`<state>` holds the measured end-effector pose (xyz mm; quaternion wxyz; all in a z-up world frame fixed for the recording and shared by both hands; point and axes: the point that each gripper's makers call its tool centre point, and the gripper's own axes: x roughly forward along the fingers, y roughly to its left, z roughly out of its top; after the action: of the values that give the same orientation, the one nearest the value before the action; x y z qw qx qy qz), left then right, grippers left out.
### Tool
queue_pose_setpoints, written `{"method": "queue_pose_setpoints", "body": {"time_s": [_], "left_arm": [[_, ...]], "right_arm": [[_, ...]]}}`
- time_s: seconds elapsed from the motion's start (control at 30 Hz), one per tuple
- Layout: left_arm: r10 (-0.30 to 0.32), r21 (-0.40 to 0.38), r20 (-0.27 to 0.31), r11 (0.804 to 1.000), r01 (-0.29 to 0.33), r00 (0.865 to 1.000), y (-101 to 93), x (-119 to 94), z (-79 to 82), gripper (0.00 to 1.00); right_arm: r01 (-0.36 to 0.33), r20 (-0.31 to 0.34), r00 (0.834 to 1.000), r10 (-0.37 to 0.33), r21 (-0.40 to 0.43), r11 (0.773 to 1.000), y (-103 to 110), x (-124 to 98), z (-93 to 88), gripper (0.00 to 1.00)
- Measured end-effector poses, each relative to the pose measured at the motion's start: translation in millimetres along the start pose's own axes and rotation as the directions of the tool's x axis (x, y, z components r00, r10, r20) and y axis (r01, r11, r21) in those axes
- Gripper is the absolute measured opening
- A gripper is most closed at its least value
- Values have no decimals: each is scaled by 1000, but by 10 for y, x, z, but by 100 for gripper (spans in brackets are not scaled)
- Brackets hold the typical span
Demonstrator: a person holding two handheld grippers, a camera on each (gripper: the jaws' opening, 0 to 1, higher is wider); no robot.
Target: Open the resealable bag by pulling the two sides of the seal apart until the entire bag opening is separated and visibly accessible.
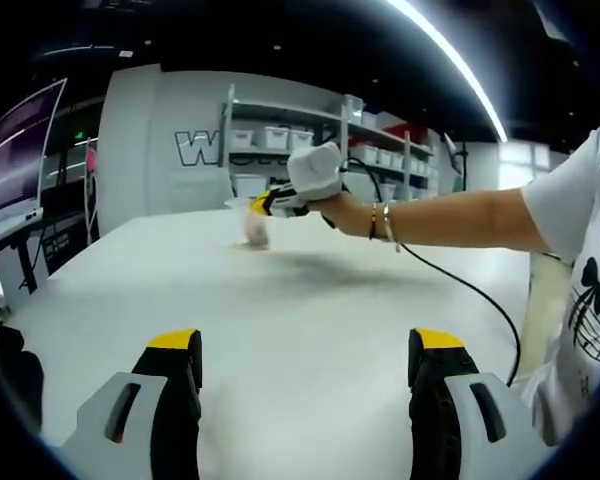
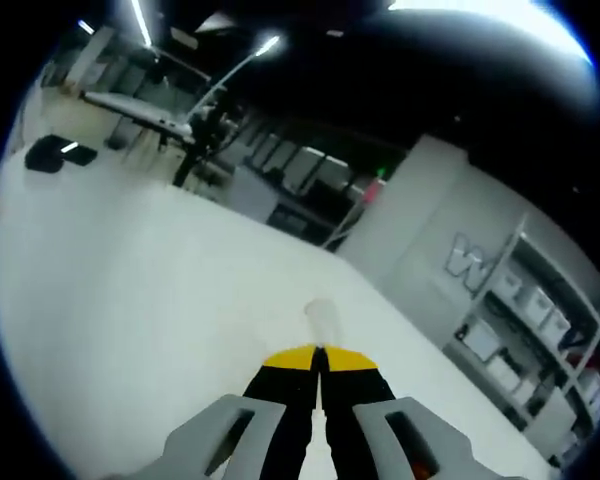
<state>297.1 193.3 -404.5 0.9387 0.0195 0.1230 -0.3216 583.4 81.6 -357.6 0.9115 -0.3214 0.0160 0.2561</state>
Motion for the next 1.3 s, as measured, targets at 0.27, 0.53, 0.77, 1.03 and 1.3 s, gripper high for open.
{"method": "queue_pose_setpoints", "body": {"time_s": [0.27, 0.53, 0.77, 1.03, 1.3], "left_arm": [[-1, 3, 2, 1000, 1, 1000, -13, -6, 16, 84], [-4, 11, 3, 1000, 4, 1000, -53, -12, 41, 84], [-3, 16, 3, 1000, 3, 1000, -85, -23, 54, 84], [-7, 23, 5, 1000, 7, 1000, -124, -37, 71, 84], [-3, 24, 7, 1000, 3, 1000, -131, -71, 69, 84]], "right_arm": [[23, 8, 1000, -23, 29, 999, -77, -67, 18, 0], [32, 23, 999, -33, 45, 998, -115, -155, 60, 0], [32, 36, 999, -34, 56, 998, -122, -234, 94, 0], [30, 60, 998, -34, 64, 997, -159, -262, 169, 0], [39, 69, 997, -44, 77, 996, -189, -326, 183, 0]]}}
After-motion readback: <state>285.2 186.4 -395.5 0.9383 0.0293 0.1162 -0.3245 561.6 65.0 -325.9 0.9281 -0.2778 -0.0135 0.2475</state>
